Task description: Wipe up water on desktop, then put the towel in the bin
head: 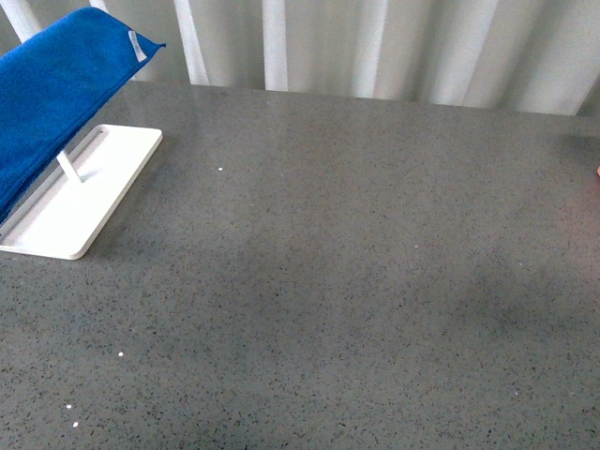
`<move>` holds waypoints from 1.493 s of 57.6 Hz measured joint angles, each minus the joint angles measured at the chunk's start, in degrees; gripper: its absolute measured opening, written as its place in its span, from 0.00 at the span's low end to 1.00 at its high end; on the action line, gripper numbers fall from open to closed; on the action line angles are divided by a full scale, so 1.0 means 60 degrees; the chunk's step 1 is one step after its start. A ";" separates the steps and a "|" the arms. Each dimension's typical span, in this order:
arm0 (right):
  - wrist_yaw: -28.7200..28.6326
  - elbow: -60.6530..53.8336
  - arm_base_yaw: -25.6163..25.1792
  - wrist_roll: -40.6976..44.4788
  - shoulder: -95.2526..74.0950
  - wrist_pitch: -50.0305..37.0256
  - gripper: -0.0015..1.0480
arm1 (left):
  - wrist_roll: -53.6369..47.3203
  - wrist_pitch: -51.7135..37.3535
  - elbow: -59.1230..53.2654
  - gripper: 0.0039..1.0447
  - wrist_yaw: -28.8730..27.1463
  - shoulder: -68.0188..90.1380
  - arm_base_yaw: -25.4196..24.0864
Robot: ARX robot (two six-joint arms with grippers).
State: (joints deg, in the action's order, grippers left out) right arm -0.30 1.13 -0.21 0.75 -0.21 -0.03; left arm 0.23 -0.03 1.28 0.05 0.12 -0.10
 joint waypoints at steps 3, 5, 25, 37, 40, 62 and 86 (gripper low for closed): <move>0.0000 0.0000 0.0000 0.0000 0.0000 0.0000 0.93 | 0.0000 0.0000 0.0000 0.94 0.0000 0.0000 0.0000; 0.0000 0.0000 0.0000 0.0000 0.0000 0.0000 0.93 | 0.0000 0.0000 0.0000 0.94 0.0000 0.0000 0.0000; 0.0000 0.0000 0.0000 0.0000 0.0000 0.0000 0.93 | 0.0000 0.0000 0.0000 0.94 0.0000 0.0000 0.0000; 0.0000 0.0000 0.0000 0.0000 0.0000 0.0000 0.93 | 0.0000 0.0000 0.0000 0.94 0.0000 0.0000 0.0000; 0.0000 0.0000 0.0000 0.0000 0.0000 0.0000 0.93 | 0.0000 0.0000 0.0000 0.94 0.0000 0.0000 0.0000; 0.0000 0.0000 0.0000 0.0000 0.0000 0.0000 0.93 | 0.0000 0.0000 0.0000 0.94 0.0000 0.0000 0.0000; -0.0018 0.0000 0.0007 0.0000 0.0000 0.0000 0.93 | 0.1603 0.1942 0.3056 0.94 0.2517 0.4470 0.0776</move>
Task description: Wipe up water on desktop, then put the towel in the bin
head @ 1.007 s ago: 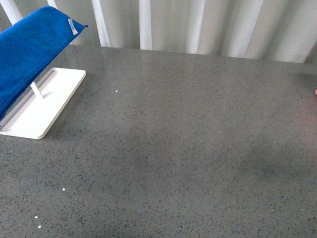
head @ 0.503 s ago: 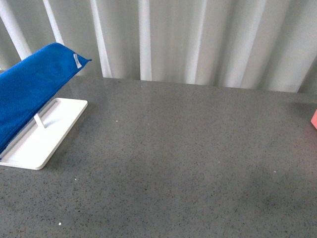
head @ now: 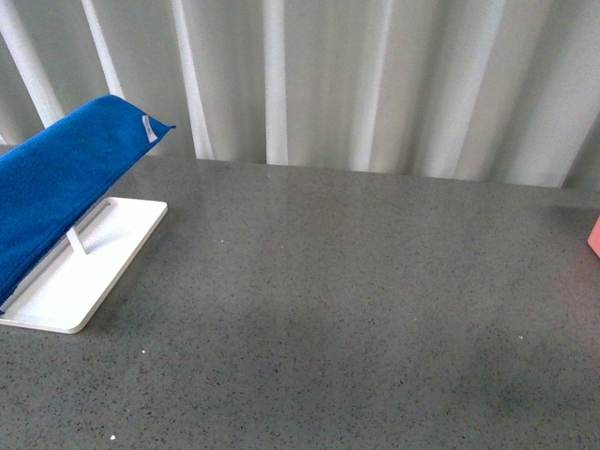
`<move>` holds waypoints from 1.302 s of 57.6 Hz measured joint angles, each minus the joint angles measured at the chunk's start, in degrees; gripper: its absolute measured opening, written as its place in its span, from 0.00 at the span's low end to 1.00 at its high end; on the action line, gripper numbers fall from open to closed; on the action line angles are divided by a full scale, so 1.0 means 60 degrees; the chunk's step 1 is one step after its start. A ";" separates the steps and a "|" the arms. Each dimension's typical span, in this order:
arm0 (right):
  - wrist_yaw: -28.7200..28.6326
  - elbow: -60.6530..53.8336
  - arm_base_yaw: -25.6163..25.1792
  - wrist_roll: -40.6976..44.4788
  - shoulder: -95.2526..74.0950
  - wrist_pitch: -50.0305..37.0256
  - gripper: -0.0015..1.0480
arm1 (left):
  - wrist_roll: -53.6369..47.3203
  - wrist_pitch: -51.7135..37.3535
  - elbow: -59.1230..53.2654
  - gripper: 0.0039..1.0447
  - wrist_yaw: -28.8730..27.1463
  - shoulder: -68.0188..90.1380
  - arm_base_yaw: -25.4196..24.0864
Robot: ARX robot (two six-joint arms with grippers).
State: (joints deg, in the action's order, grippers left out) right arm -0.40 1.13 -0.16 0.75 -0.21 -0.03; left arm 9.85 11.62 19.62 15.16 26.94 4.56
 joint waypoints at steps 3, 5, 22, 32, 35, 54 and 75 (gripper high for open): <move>0.0004 0.0000 0.0000 0.0000 0.0000 0.0000 0.93 | -0.0138 -0.0546 0.0463 0.94 -0.0015 0.0918 0.0084; 0.0000 0.0000 0.0000 0.0000 0.0000 0.0000 0.93 | -0.0226 -0.0827 0.0776 0.94 -0.0113 0.1501 0.0124; 0.0004 0.0000 0.0000 0.0000 0.0000 0.0000 0.93 | -0.2313 -0.0175 0.6597 0.94 -0.1005 0.8455 0.0011; 0.0007 0.0000 0.0000 0.0000 0.0000 0.0000 0.93 | -0.2947 0.1519 1.0116 0.94 -0.1566 1.1544 -0.0372; 0.0007 0.0000 0.0000 0.0000 0.0000 0.0000 0.93 | -0.3075 0.1745 1.0794 0.94 -0.1858 1.2320 -0.0423; 0.0007 0.0000 0.0000 0.0000 0.0000 0.0000 0.93 | -0.3111 0.1767 1.1905 0.94 -0.2109 1.4692 -0.0404; 0.0004 0.0000 0.0000 0.0000 0.0000 0.0000 0.93 | -0.3413 0.1577 1.3227 0.94 -0.2543 1.5722 -0.0648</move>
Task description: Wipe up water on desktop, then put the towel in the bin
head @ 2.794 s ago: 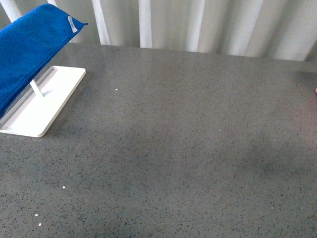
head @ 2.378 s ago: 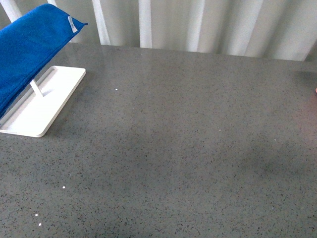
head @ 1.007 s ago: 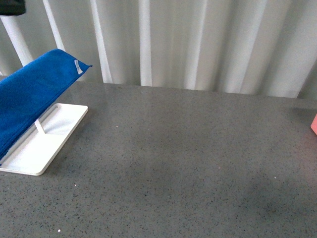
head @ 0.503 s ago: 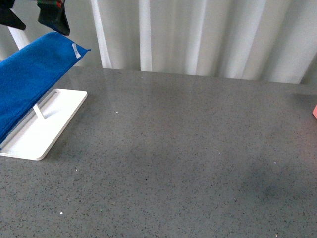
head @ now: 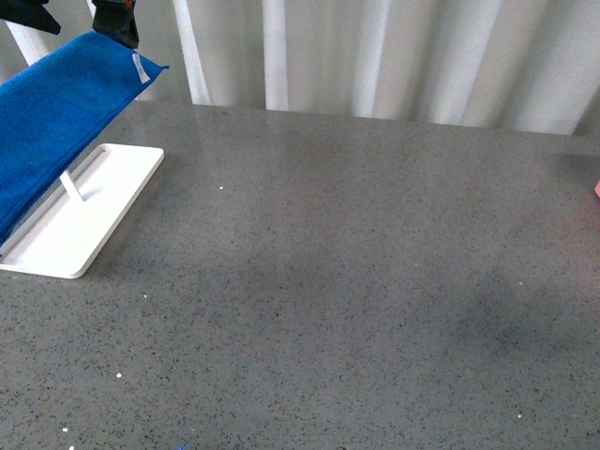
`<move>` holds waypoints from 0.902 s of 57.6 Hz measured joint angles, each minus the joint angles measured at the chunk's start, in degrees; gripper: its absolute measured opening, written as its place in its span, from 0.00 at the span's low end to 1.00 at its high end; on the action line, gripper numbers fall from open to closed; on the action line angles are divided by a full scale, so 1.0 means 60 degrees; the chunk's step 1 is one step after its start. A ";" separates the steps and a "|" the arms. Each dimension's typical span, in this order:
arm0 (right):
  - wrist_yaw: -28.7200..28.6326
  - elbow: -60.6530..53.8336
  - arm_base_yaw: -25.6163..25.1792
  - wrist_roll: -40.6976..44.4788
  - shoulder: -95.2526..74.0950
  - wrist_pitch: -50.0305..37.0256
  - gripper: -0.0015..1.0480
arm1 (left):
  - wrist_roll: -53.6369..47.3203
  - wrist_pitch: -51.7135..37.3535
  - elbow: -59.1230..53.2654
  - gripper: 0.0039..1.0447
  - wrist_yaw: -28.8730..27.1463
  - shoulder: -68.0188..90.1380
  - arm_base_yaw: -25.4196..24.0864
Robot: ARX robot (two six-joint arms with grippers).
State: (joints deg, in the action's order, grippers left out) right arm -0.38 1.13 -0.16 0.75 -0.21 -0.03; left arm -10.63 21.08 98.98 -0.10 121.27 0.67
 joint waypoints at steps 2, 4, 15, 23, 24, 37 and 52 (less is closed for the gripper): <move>0.0004 0.0000 0.0000 0.0000 0.0000 0.0000 0.93 | -0.0069 0.0000 0.0131 0.94 -0.0095 0.0113 -0.0040; 0.0004 0.0000 0.0000 0.0000 0.0000 0.0000 0.93 | -0.0117 0.0011 0.0262 0.94 -0.0168 0.0233 -0.0080; 0.0004 0.0000 0.0000 0.0000 0.0000 0.0000 0.93 | -0.0237 -0.0015 0.1082 0.94 -0.0499 0.1260 -0.0324; 0.0004 0.0000 0.0000 0.0000 0.0000 0.0000 0.93 | -0.0291 -0.0131 0.1206 0.94 -0.0539 0.1479 -0.0342; 0.0000 0.0000 0.0000 0.0000 0.0000 0.0000 0.93 | -0.0295 -0.0153 0.1206 0.94 -0.0535 0.1486 -0.0342; 0.0004 0.0000 0.0000 0.0000 0.0000 0.0000 0.93 | -0.0561 -0.0681 0.1111 0.94 -0.0648 0.1541 -0.0266; 0.0004 0.0000 0.0000 0.0000 0.0000 0.0000 0.93 | -0.0794 -0.0907 0.0674 0.94 -0.0630 0.1555 -0.0160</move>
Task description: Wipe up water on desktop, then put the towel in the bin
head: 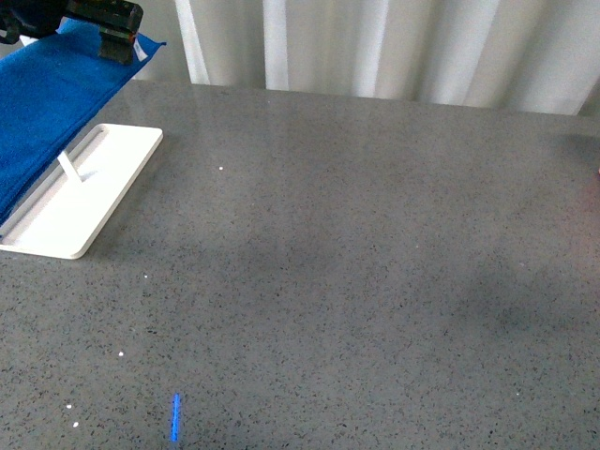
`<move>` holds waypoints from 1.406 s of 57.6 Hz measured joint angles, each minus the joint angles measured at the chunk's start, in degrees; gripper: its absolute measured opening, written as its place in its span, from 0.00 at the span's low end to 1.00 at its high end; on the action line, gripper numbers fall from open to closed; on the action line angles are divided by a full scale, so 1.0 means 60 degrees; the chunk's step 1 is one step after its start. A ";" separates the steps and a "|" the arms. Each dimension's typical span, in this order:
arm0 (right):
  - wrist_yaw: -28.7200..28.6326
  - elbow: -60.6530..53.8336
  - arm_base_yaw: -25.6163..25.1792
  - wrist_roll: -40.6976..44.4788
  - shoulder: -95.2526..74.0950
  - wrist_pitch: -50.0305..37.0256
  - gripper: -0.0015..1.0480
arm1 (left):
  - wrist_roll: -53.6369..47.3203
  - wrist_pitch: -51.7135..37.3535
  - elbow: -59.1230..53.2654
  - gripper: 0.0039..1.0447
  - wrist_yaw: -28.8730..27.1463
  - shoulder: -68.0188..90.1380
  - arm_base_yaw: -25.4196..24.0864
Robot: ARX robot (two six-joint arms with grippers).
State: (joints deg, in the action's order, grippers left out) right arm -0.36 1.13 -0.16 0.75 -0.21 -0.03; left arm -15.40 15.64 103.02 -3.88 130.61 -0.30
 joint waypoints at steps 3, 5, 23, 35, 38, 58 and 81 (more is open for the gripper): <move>-0.0004 0.0000 0.0000 0.0000 0.0000 0.0000 0.93 | -0.0036 -0.0051 -0.0040 0.94 -0.0004 0.0000 0.0011; 0.0000 0.0000 0.0000 0.0000 0.0000 0.0000 0.93 | -0.0069 -0.0073 -0.0058 0.94 -0.0004 0.0000 0.0018; 0.0000 0.0000 0.0000 0.0000 0.0000 0.0000 0.93 | -0.0288 -0.0306 -0.0375 0.48 -0.0007 0.0000 0.0106; 0.0000 0.0000 0.0000 0.0000 0.0000 0.0000 0.93 | -0.0350 -0.0503 -0.0699 0.05 0.0069 0.0007 0.0186; 0.0000 0.0000 0.0000 0.0000 0.0000 0.0000 0.93 | -0.0375 -0.0528 -0.0725 0.03 0.0084 0.0007 0.0182; -0.0004 0.0000 0.0000 0.0000 0.0000 0.0000 0.93 | -0.0076 -0.0561 -0.1570 0.03 0.0991 -0.1151 0.0171; 0.0000 0.0000 0.0000 0.0000 0.0000 0.0000 0.93 | 0.0386 -0.0069 -0.1894 0.03 0.2259 -0.3738 0.0160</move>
State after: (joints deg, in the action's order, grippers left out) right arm -0.36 1.13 -0.16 0.75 -0.21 -0.03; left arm -13.08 15.22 91.66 9.67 108.18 0.67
